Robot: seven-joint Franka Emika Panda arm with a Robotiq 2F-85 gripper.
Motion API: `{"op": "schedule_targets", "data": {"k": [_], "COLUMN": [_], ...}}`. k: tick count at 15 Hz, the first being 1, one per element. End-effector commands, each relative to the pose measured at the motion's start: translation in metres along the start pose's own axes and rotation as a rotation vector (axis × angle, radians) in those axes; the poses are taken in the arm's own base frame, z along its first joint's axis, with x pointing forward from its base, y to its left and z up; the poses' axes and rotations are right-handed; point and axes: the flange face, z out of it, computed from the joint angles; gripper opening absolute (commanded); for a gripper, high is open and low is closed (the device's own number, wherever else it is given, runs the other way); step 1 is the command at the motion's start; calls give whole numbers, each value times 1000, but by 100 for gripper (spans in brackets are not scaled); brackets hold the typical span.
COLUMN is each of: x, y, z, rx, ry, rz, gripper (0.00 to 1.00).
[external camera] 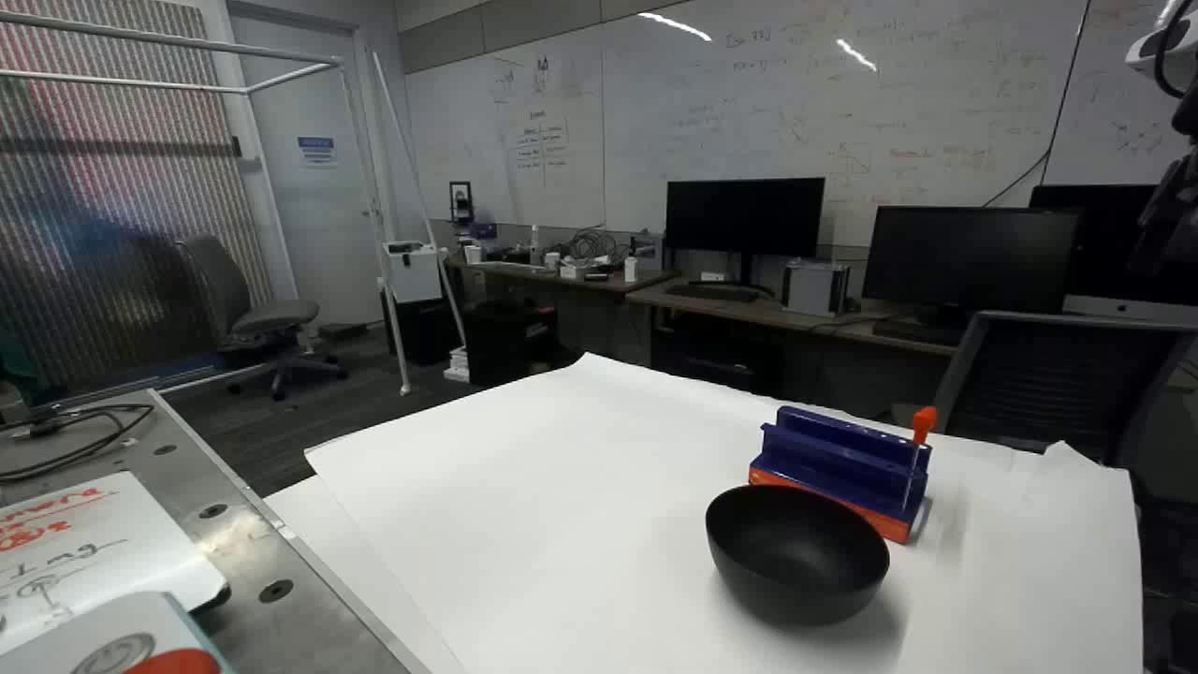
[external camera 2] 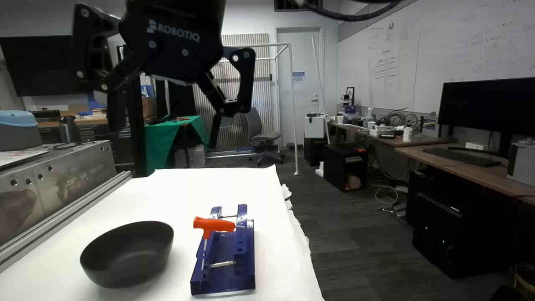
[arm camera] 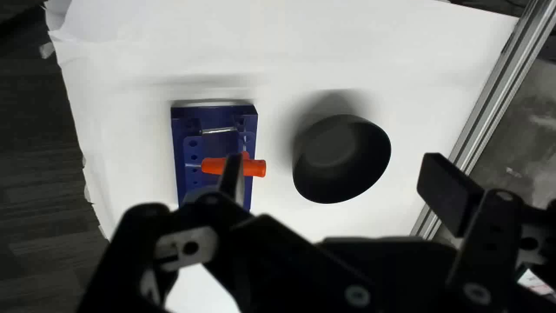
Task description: Pick up the orange object and put it in the bowl
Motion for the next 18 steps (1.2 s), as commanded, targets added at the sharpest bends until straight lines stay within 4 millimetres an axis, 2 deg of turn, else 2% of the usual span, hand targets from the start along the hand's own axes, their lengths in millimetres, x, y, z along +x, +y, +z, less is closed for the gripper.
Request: {"op": "schedule_targets", "data": {"k": [1, 11, 13, 16, 18], "x": [1, 1, 26, 84, 123], "y": [0, 0, -14, -46, -63], "z": [-3, -7, 2, 31, 57], "rx": [-2, -5, -39, -92, -127], "ry": [4, 14, 5, 5, -6], "rz": [0, -1, 86, 256, 353], "gripper": [100, 100, 100, 100, 100]}}
